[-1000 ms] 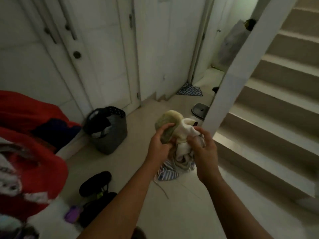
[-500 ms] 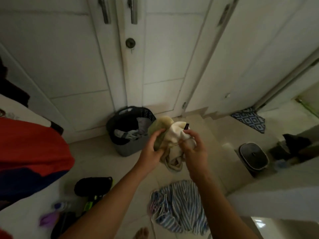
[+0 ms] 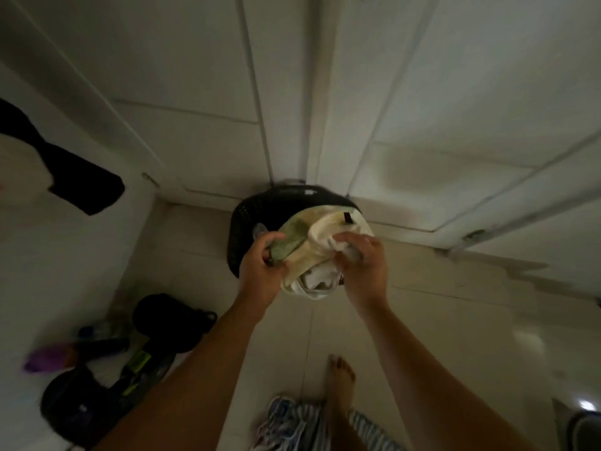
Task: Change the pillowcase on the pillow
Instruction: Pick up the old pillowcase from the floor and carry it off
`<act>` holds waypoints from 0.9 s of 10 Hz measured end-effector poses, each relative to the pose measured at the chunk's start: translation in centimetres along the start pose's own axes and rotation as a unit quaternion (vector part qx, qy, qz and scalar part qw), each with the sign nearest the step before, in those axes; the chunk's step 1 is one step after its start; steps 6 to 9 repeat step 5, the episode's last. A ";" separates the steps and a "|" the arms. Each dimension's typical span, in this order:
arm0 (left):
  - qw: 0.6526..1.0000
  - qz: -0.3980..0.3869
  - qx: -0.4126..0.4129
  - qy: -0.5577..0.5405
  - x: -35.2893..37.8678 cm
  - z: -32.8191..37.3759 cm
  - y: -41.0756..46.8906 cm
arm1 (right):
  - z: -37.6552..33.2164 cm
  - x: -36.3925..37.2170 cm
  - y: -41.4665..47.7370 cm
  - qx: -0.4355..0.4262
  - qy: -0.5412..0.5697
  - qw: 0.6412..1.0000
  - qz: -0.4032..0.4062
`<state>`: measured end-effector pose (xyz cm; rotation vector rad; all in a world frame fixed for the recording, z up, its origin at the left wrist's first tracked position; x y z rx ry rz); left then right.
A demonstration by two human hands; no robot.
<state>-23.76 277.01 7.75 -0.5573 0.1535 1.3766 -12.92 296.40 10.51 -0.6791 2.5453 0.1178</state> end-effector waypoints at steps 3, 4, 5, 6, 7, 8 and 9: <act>0.981 -0.066 -0.045 0.175 9.5 -11.0 7.5 | 11.7 12.5 7.4 -0.051 -0.175 0.952 -0.246; 0.980 -0.037 -0.037 0.191 8.8 -10.0 6.5 | 12.5 11.0 8.8 -0.069 -0.188 0.946 -0.255; 0.985 -0.006 -0.059 0.163 6.8 -9.4 4.3 | 11.1 7.7 9.6 -0.090 -0.204 0.942 -0.252; 0.985 -0.006 -0.059 0.163 6.8 -9.4 4.3 | 11.1 7.7 9.6 -0.090 -0.204 0.942 -0.252; 0.985 -0.006 -0.059 0.163 6.8 -9.4 4.3 | 11.1 7.7 9.6 -0.090 -0.204 0.942 -0.252; 0.985 -0.006 -0.059 0.163 6.8 -9.4 4.3 | 11.1 7.7 9.6 -0.090 -0.204 0.942 -0.252; 0.985 -0.006 -0.059 0.163 6.8 -9.4 4.3 | 11.1 7.7 9.6 -0.090 -0.204 0.942 -0.252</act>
Point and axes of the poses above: each hand's wrist, its own y-axis towards the middle knuckle, its own x-axis out of the palm, z = x × y, the point moved 8 cm from there along y, towards the middle knuckle, and after that the axes turned 15 degrees about z, right-handed, at the moved point
